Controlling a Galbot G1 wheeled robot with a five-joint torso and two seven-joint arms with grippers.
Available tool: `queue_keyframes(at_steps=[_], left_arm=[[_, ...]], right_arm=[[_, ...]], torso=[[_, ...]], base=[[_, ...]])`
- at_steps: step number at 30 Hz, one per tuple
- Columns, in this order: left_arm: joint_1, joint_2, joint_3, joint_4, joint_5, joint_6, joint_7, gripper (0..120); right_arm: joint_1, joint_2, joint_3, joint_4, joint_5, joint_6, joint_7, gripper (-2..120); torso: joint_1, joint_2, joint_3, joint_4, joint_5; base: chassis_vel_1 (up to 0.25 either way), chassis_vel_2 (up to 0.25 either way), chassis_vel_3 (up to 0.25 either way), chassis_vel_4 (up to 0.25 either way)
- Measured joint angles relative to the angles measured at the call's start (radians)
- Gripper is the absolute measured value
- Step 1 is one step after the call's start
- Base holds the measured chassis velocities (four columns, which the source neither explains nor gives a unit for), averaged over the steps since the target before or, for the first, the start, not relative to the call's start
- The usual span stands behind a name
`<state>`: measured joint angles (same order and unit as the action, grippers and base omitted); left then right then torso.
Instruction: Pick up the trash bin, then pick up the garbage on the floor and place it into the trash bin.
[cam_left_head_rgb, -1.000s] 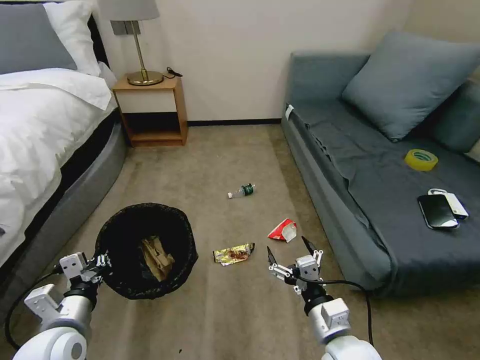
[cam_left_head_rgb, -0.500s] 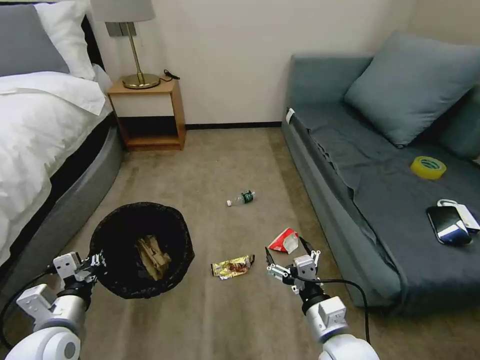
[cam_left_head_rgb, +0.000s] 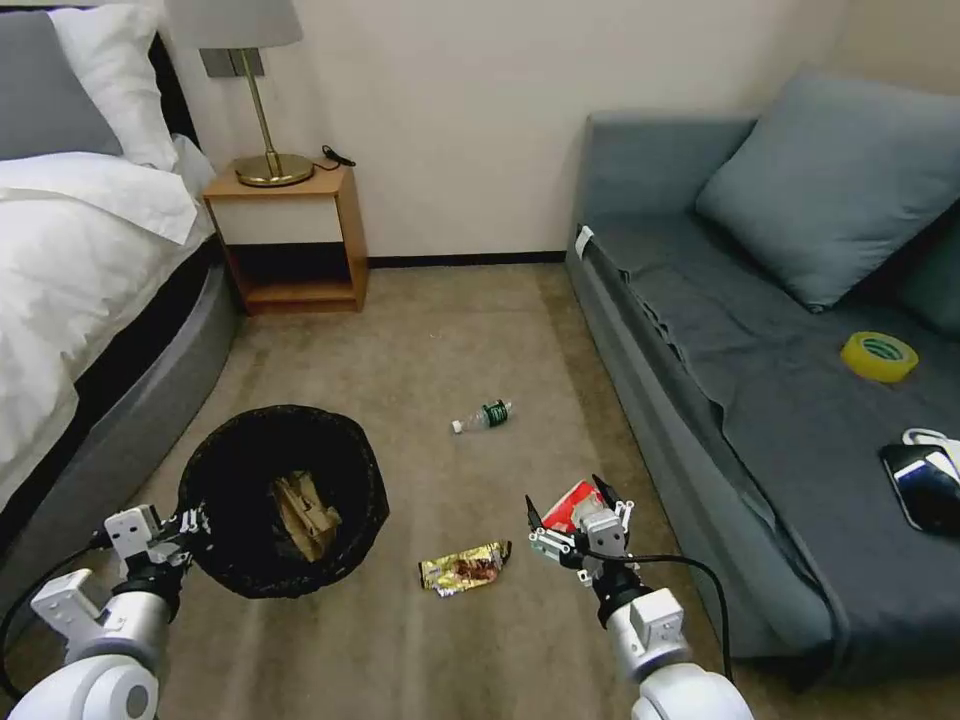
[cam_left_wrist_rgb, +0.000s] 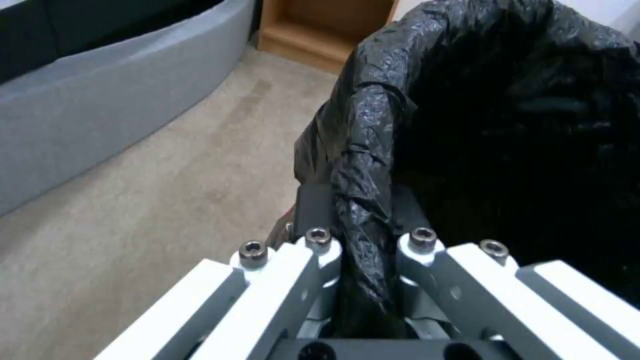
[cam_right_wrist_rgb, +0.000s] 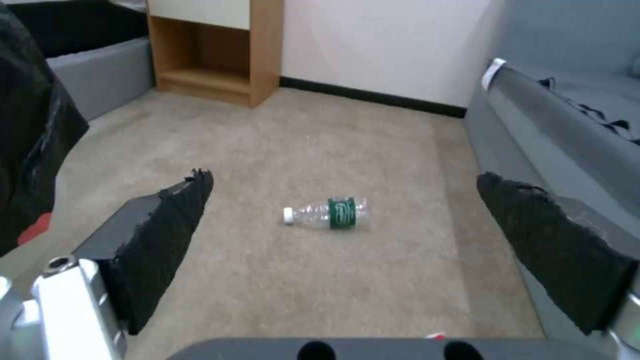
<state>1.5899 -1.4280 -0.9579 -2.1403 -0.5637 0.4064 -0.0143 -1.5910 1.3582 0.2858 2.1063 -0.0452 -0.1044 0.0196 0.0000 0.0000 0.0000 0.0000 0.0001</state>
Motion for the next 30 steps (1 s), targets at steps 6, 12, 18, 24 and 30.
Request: queue_keyframes(at_steps=[6,12,18,24,30], left_arm=[[-0.003,0.001,0.003,0.004,0.000,0.000,0.000,4],[-0.004,0.000,0.013,0.012,0.001,-0.001,0.001,4],[-0.004,0.000,0.014,0.021,0.004,-0.003,0.004,4],[0.007,-0.004,0.013,0.025,0.016,-0.010,0.026,4],[0.009,-0.008,0.017,0.027,0.025,-0.014,0.036,4]], right_arm=[[0.009,-0.004,-0.011,-0.019,0.006,0.001,0.001,100],[0.030,-0.017,-0.035,-0.067,0.030,0.028,0.002,100],[0.073,-0.039,-0.072,-0.135,0.074,0.044,0.004,100],[0.207,-0.103,-0.158,-0.256,0.193,-0.001,0.023,100],[0.349,-0.168,-0.247,-0.353,0.320,-0.097,0.049,100]], torso=[[0.000,0.000,0.000,-0.0001,-0.0001],[0.000,0.000,0.000,0.0000,-0.0001],[0.000,0.000,0.000,0.0000,-0.0001],[0.000,0.000,0.000,0.0000,0.0000],[0.000,0.000,0.000,0.0002,0.0000]], base=[[-0.112,0.113,0.114,-0.121],[-0.070,0.086,0.098,-0.081],[-0.008,0.007,0.007,-0.007],[0.000,0.000,0.000,0.000],[0.000,0.000,0.000,0.000]])
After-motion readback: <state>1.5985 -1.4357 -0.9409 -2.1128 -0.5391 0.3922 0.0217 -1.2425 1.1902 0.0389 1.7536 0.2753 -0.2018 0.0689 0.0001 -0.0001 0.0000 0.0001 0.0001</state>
